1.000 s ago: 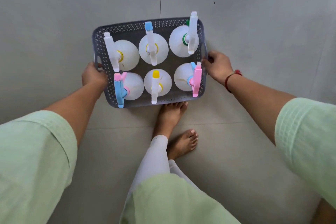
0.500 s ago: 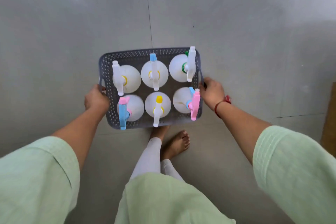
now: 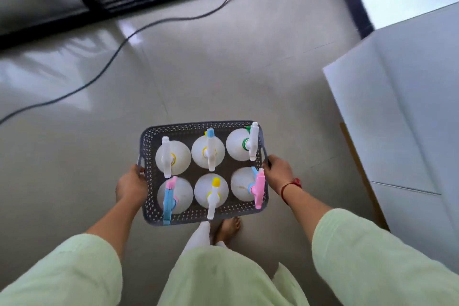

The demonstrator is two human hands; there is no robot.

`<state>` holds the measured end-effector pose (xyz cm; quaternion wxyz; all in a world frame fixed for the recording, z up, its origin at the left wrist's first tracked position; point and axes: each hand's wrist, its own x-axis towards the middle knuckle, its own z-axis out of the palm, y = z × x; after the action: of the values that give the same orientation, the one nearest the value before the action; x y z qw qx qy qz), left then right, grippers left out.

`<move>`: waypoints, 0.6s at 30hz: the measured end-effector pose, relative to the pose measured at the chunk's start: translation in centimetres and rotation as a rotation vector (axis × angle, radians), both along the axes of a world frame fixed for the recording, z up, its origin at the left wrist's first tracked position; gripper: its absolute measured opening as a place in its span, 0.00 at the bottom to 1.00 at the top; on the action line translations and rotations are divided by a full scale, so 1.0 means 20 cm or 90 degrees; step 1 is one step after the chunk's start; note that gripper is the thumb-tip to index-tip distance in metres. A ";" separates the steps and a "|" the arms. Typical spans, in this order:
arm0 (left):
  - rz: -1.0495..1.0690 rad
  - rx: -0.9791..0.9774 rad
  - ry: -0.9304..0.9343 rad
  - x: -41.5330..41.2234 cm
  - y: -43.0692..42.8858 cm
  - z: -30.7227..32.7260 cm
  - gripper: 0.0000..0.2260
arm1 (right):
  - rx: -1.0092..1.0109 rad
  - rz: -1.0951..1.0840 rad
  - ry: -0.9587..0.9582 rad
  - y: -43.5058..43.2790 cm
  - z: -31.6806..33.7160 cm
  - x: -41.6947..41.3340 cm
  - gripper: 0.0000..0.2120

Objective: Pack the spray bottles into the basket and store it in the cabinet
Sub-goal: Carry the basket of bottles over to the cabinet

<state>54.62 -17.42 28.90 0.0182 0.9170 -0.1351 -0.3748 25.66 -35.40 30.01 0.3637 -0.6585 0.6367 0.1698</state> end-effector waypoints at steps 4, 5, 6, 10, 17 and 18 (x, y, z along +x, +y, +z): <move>-0.045 -0.038 0.006 -0.03 -0.16 0.40 0.13 | -0.041 -0.036 0.001 -0.07 0.44 -0.08 0.14; -0.056 -0.047 0.010 -0.04 -0.19 0.49 0.13 | -0.050 -0.045 0.004 -0.07 0.54 -0.11 0.14; -0.070 -0.056 0.015 -0.05 -0.22 0.58 0.13 | -0.057 -0.056 0.006 -0.07 0.64 -0.14 0.14; -0.140 -0.115 0.033 -0.07 -0.33 0.82 0.12 | -0.084 -0.119 -0.004 -0.04 0.93 -0.26 0.14; -0.255 -0.173 0.075 -0.21 -0.58 1.01 0.09 | -0.115 -0.250 -0.008 0.07 1.16 -0.51 0.11; -0.269 -0.175 0.080 -0.23 -0.62 1.02 0.08 | -0.116 -0.265 -0.005 0.08 1.17 -0.54 0.11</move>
<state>50.08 -29.83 49.33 0.0724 0.8323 -0.3718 -0.4047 14.80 -33.85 53.50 0.3322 -0.5439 0.7700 0.0302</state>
